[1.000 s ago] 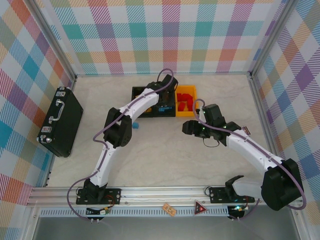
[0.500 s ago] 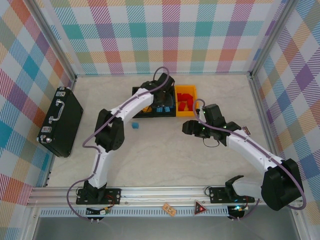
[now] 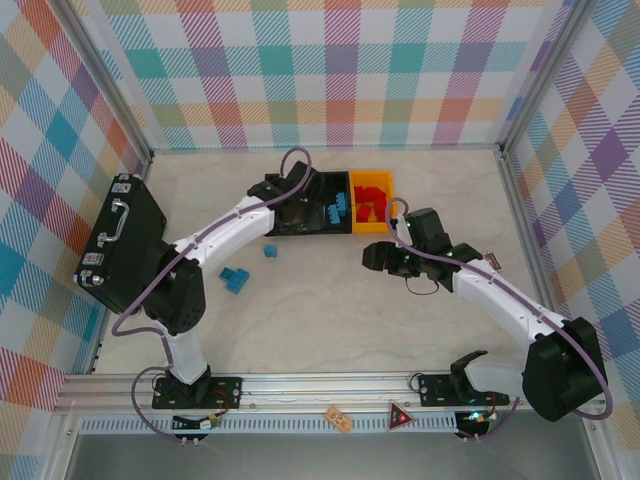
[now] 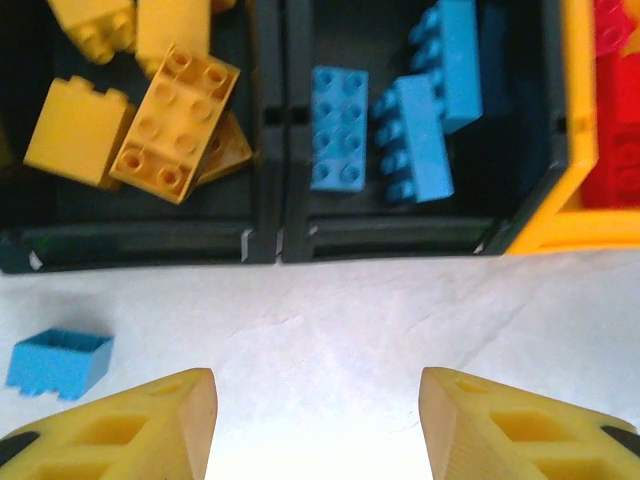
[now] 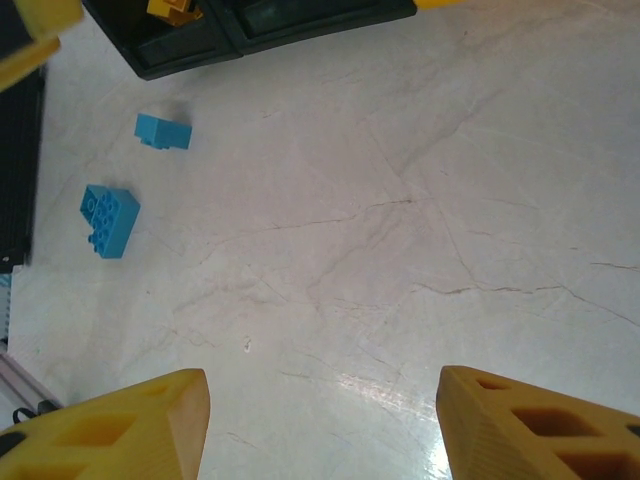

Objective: Sort the legos into containers by color
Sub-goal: Pick up the lego from the center of the table.

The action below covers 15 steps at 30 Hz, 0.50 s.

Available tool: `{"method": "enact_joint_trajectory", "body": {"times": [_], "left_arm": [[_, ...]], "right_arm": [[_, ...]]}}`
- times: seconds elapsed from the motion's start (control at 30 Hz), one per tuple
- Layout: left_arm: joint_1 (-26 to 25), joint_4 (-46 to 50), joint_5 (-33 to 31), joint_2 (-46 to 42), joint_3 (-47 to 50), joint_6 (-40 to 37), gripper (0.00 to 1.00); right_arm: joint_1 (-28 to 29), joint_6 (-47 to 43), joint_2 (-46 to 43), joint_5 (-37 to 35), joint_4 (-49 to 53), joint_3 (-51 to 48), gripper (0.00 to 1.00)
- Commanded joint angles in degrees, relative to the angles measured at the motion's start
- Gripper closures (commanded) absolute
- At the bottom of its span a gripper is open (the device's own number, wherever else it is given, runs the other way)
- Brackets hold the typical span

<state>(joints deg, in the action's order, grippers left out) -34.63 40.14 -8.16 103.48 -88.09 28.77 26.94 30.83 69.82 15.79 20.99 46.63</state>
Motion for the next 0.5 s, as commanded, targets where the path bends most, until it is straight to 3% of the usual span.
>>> {"method": "enact_joint_trajectory", "body": {"times": [0.0, 0.2, 0.47], "left_arm": [[1.51, -1.85, -0.32, -5.47, 4.30, -1.85, 0.44], [4.56, -5.75, 1.49, -11.81, 14.63, -5.28, 0.31], [8.20, -6.38, 2.50, -11.12, 20.52, -7.74, 0.23]], "right_arm": [[1.61, -1.53, -0.56, 3.08, -1.43, 1.10, 0.38], [4.97, -2.79, 0.78, 4.88, -3.96, 1.94, 0.35], [8.31, -3.42, 4.48, 5.50, -5.85, 3.63, 0.33]]}}
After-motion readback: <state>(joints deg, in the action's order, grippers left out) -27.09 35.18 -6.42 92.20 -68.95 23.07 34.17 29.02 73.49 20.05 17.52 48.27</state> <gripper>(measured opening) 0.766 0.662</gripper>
